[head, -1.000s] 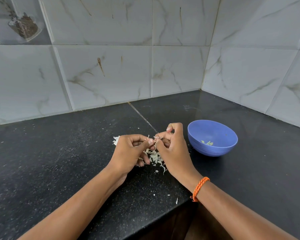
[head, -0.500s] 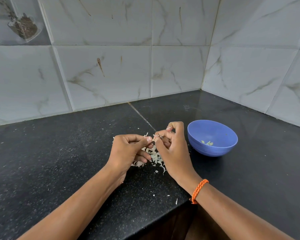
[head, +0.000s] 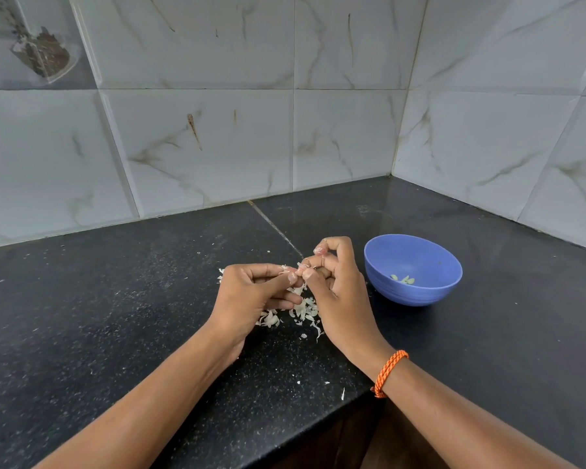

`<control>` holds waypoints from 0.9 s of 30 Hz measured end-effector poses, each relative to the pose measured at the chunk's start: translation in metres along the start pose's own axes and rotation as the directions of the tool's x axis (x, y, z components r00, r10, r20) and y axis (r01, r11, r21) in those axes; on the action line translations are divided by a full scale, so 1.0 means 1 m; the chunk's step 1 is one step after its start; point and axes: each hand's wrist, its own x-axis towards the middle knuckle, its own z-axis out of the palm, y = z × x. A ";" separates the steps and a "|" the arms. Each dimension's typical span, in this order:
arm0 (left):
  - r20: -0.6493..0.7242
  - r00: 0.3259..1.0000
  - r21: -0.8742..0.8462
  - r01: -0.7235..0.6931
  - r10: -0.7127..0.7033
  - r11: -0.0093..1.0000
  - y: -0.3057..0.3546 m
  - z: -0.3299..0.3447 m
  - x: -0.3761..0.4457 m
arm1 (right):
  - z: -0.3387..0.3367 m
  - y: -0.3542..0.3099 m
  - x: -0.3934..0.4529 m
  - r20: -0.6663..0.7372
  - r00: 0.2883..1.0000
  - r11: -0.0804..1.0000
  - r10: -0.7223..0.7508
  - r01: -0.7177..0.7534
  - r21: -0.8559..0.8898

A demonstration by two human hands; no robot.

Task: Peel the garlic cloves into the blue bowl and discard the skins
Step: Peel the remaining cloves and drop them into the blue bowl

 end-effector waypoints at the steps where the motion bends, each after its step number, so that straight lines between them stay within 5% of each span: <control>1: -0.010 1.000 0.011 -0.005 0.005 1.000 -0.001 0.000 0.000 | 0.000 0.001 0.000 -0.001 1.000 1.000 -0.007 0.007 -0.010; 5: -0.034 0.999 0.039 -0.023 0.025 0.999 -0.002 -0.001 0.002 | -0.004 0.002 0.003 -0.070 0.996 0.997 -0.062 0.059 -0.047; 13: -0.007 0.998 0.081 -0.065 0.066 0.995 -0.002 0.002 0.001 | -0.004 0.004 0.000 0.025 0.997 0.993 -0.075 0.077 -0.086; 18: -0.004 0.997 0.087 -0.083 0.083 0.993 -0.003 0.002 0.002 | -0.005 -0.001 0.000 -0.030 1.000 1.000 -0.008 0.008 -0.001; 27: -0.022 0.996 0.103 -0.085 0.087 0.991 -0.005 0.000 0.003 | -0.010 0.008 0.008 -0.100 0.994 0.994 -0.040 0.030 -0.105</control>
